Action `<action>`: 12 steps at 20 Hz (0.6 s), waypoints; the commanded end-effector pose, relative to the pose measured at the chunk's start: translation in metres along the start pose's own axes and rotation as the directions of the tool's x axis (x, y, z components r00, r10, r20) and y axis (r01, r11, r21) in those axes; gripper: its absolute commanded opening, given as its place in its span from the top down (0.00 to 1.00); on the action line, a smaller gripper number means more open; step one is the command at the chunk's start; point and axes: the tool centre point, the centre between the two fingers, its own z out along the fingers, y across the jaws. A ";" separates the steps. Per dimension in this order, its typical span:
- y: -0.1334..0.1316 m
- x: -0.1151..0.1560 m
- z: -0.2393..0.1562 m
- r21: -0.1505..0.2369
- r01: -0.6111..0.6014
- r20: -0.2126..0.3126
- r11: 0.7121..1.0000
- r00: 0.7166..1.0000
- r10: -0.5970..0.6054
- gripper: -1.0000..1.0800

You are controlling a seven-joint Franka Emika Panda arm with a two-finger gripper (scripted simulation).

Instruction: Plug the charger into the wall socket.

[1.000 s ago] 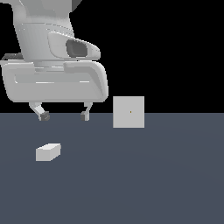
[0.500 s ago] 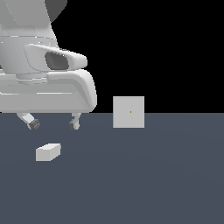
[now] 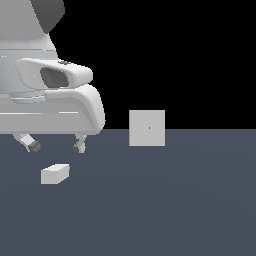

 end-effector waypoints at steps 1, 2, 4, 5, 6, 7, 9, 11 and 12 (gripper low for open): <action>0.000 0.000 0.000 0.000 -0.001 -0.001 1.000 1.000 0.001 0.04; 0.000 0.000 0.001 0.000 -0.001 -0.001 1.000 1.000 0.001 0.04; 0.000 -0.002 0.004 0.000 -0.001 0.000 1.000 1.000 0.001 0.04; 0.000 -0.003 0.006 0.000 -0.001 0.000 1.000 1.000 0.001 0.04; 0.000 -0.005 0.008 0.000 -0.001 0.000 1.000 1.000 0.001 0.04; 0.000 -0.006 0.011 0.000 -0.002 0.000 1.000 1.000 0.002 0.04; 0.000 -0.010 0.018 0.001 -0.003 0.000 1.000 1.000 0.003 0.04; 0.000 -0.015 0.027 0.001 -0.003 0.001 1.000 1.000 0.003 0.04; 0.000 -0.017 0.031 0.001 -0.003 0.001 1.000 1.000 0.003 0.04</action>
